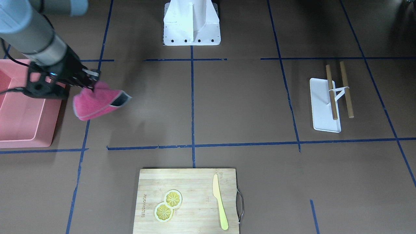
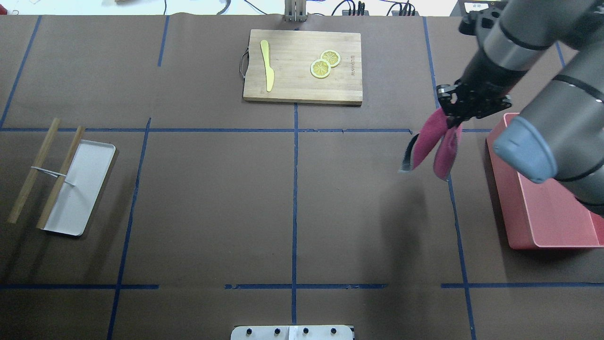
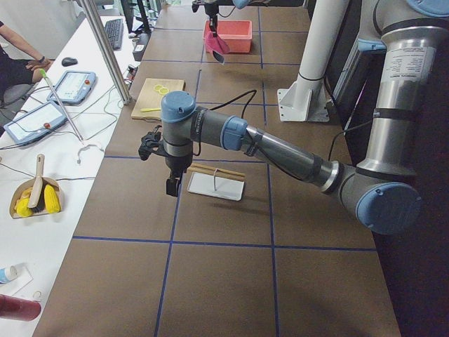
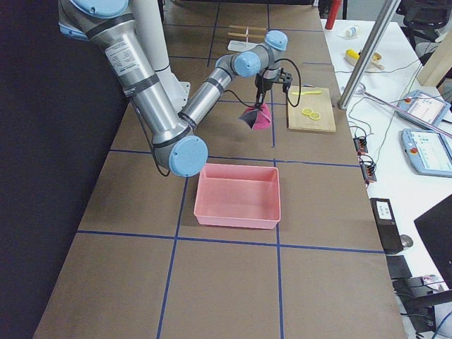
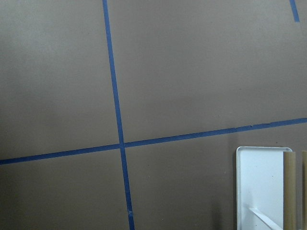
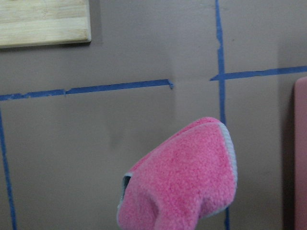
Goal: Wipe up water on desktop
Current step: 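Carry the cloth over the pink bin with the right gripper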
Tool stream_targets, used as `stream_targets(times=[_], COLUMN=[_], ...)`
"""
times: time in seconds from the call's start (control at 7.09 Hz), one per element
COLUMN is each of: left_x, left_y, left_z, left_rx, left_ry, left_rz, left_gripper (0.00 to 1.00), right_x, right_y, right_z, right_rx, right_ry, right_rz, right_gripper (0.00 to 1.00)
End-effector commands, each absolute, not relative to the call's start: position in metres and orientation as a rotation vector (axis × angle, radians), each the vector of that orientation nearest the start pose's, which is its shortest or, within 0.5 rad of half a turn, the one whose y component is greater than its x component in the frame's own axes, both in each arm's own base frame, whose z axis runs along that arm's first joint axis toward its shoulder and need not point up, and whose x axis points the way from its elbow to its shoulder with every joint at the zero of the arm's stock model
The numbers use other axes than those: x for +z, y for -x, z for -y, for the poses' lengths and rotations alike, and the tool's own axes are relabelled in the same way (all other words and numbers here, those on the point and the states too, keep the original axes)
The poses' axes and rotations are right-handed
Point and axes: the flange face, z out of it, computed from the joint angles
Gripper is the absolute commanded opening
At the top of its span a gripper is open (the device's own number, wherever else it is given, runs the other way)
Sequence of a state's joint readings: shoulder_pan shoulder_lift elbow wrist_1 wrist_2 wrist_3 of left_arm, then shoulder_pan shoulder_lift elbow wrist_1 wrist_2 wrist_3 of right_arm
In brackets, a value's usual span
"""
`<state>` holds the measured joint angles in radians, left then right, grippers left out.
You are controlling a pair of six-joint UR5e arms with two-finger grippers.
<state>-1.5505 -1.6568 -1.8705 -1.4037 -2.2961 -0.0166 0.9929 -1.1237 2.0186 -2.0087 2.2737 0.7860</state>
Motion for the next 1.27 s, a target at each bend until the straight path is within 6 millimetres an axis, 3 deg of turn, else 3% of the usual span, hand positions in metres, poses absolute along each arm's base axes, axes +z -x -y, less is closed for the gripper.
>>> stream_targets(times=[0.0, 0.14, 0.28, 0.42, 0.56, 0.71, 0.85, 0.99, 1.13], left_x=[0.523, 0.565, 0.593, 0.598, 0.603, 0.609, 0.609, 0.610, 0.616], left_y=[0.073, 0.085, 0.101, 0.103, 0.103, 0.103, 0.103, 0.103, 0.103], left_z=[0.515, 0.512, 0.510, 0.509, 0.505, 0.502, 0.502, 0.502, 0.501], left_rx=[0.086, 0.147, 0.150, 0.143, 0.143, 0.141, 0.138, 0.137, 0.132], left_ry=[-0.160, -0.137, -0.115, -0.108, -0.101, -0.093, -0.093, -0.090, -0.079], left_rz=[-0.719, -0.717, -0.720, -0.721, -0.722, -0.724, -0.725, -0.725, -0.729], left_gripper=[1.00, 1.00, 1.00, 1.00, 1.00, 1.00, 1.00, 1.00, 1.00], right_x=[0.309, 0.343, 0.366, 0.395, 0.420, 0.428, 0.431, 0.432, 0.430], right_y=[0.163, 0.124, 0.082, 0.052, 0.045, 0.043, 0.043, 0.044, 0.045], right_z=[0.478, 0.480, 0.480, 0.474, 0.478, 0.481, 0.479, 0.480, 0.480], right_rx=[-0.047, -0.062, -0.077, -0.102, -0.143, -0.135, -0.132, -0.132, -0.127], right_ry=[0.021, 0.009, -0.016, -0.018, -0.005, 0.009, 0.015, 0.016, 0.018], right_rz=[0.783, 0.766, 0.750, 0.738, 0.728, 0.724, 0.724, 0.723, 0.735], right_gripper=[0.00, 0.00, 0.00, 0.00, 0.00, 0.01, 0.10, 0.84, 1.00])
